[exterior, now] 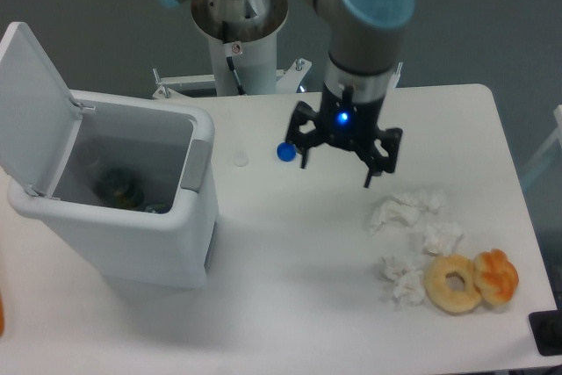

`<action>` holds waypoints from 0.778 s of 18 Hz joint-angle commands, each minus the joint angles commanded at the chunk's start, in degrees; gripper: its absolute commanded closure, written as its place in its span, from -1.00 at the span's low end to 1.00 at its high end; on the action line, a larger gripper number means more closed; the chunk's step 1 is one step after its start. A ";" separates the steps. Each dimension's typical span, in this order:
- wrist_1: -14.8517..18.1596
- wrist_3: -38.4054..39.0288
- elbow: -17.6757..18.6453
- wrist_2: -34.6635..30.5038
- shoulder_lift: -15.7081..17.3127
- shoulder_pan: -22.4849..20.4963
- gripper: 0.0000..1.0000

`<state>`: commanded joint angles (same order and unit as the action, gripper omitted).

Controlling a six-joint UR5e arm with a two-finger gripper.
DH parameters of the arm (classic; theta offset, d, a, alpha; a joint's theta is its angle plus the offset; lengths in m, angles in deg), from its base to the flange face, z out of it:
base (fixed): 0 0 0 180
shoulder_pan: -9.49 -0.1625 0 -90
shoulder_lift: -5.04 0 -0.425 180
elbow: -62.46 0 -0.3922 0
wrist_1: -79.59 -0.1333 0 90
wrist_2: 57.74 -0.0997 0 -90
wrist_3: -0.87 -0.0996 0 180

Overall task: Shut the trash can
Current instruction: 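Move the gripper over toward the raised trash can lid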

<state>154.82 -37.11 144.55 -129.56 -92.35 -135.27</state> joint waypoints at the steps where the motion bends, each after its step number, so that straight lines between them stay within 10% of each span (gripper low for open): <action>1: 0.00 0.88 0.00 1.32 0.97 0.09 -1.00; 14: -2.55 24.62 0.09 10.03 10.55 10.10 -1.00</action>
<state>152.28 -12.49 144.64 -119.53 -81.80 -125.17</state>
